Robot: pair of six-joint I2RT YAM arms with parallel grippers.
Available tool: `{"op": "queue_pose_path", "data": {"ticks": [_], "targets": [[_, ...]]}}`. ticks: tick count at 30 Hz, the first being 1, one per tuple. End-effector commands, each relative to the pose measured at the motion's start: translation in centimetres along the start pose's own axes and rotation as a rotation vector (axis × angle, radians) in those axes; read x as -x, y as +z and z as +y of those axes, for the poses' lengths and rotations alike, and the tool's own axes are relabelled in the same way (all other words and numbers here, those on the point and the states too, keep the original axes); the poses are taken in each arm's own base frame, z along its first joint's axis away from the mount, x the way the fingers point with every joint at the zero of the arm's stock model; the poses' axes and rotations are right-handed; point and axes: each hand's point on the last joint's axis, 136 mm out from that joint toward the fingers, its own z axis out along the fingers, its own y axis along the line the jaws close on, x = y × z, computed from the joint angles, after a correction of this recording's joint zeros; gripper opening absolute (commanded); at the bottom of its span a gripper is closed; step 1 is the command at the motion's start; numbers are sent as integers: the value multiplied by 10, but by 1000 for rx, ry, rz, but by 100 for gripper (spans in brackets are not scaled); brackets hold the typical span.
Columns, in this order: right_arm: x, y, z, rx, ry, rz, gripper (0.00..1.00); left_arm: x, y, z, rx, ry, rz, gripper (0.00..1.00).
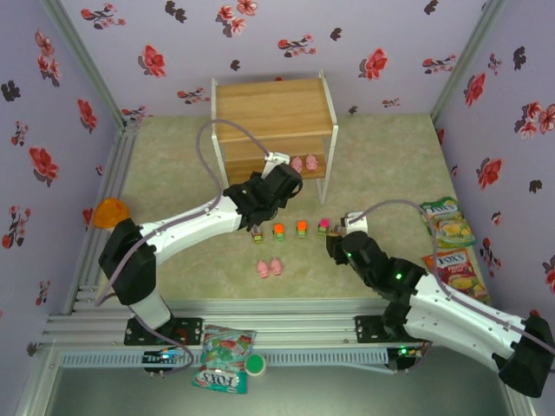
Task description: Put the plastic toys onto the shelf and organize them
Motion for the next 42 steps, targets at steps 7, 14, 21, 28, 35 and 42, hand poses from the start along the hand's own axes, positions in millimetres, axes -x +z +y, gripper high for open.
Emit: {"op": "queue_pose_path", "data": {"ticks": [7,14,21,28,35,42], "targets": [[0,-1,4,25,-16,-17,46,-20,-18,25,57,-43,-7,54],[0,-1,24,5,-53,-1,45,-45,-43,38,23,-29,-53,54],[1,1,51,-4,-51,11,45,-76,-56,52,-1,-18,-61,55],[-11,13,82,4,-75,53,43,-102,-61,67,-11,-20,-70,57],[-23,22,113,36,-72,84,43,-123,-60,73,-22,-35,-58,58],[-47,31,151,95,-72,148,43,-139,-56,76,-30,-37,-59,58]]}}
